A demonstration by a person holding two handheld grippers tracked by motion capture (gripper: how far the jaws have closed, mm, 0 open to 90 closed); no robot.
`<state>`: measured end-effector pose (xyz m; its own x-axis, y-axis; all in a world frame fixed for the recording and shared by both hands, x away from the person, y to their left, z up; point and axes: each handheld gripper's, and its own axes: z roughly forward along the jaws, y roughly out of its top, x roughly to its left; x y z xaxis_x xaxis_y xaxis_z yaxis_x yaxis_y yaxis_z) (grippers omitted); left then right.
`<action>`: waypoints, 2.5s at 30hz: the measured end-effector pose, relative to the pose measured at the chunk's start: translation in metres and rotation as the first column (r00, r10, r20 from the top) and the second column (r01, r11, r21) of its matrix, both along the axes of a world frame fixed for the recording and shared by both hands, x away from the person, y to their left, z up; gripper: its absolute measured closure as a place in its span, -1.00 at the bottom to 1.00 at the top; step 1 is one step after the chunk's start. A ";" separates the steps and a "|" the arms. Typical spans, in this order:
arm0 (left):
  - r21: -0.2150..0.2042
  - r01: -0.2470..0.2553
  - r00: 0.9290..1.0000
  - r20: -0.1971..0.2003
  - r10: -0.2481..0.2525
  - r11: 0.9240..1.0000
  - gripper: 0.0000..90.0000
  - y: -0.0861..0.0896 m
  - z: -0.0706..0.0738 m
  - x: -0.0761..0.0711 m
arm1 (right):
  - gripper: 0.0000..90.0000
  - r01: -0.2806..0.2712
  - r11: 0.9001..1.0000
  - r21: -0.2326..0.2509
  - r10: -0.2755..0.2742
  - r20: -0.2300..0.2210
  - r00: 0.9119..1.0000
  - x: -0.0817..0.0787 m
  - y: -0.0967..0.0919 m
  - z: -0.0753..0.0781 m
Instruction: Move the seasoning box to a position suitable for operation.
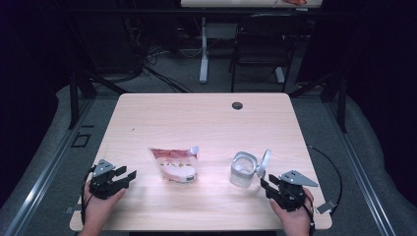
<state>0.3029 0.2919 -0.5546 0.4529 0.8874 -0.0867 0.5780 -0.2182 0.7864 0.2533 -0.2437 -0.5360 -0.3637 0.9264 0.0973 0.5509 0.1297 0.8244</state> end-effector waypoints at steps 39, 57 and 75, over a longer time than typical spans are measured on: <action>0.008 0.001 1.000 -0.014 -0.001 1.000 0.15 0.002 -0.002 -0.002 | 0.73 0.071 0.997 -0.030 -0.071 0.011 0.997 0.024 -0.009 -0.005; 0.011 0.001 1.000 -0.013 -0.001 1.000 0.15 0.001 -0.003 -0.001 | 0.77 0.048 0.999 0.004 -0.048 0.022 0.999 0.044 -0.020 -0.007; 0.012 0.002 1.000 -0.014 -0.002 1.000 0.15 0.000 -0.004 -0.001 | 0.72 0.003 0.998 0.064 -0.004 0.017 1.000 0.069 -0.020 -0.009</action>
<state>0.3022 0.2915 -0.5583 0.4536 0.8874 -0.0821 0.5882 -0.2289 0.7756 0.3223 -0.2641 -0.5445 -0.3627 0.9198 0.1500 0.5367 0.0746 0.8405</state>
